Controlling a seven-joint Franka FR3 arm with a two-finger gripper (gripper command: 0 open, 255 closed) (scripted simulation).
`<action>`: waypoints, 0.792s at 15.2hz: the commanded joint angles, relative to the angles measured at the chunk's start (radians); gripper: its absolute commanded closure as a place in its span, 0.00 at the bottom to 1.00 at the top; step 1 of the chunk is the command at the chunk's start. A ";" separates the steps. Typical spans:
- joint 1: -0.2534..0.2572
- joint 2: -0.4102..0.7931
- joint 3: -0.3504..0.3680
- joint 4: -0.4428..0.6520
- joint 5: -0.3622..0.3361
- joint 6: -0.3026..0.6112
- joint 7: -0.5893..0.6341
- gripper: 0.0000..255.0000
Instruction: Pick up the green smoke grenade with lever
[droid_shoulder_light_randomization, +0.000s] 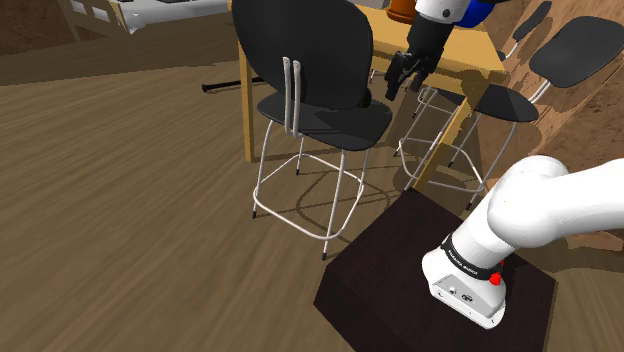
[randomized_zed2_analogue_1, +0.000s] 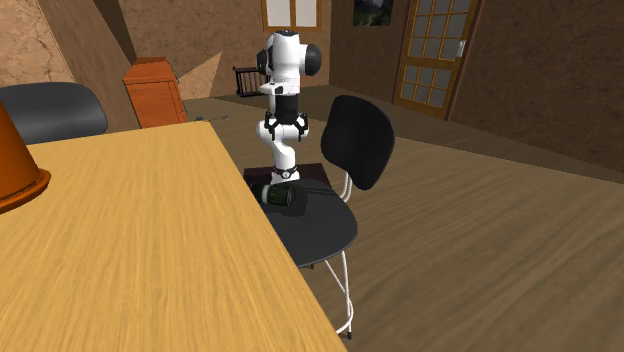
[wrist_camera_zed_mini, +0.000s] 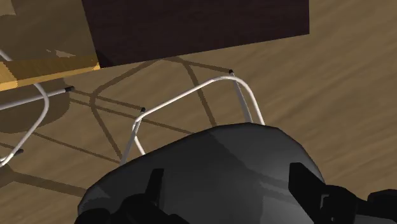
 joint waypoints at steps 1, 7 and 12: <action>0.000 0.000 0.000 0.000 0.000 0.000 0.000 0.00; 0.096 0.156 -0.188 0.040 -0.111 0.140 -0.498 0.00; 0.192 0.336 -0.318 0.136 -0.136 0.244 -0.907 0.00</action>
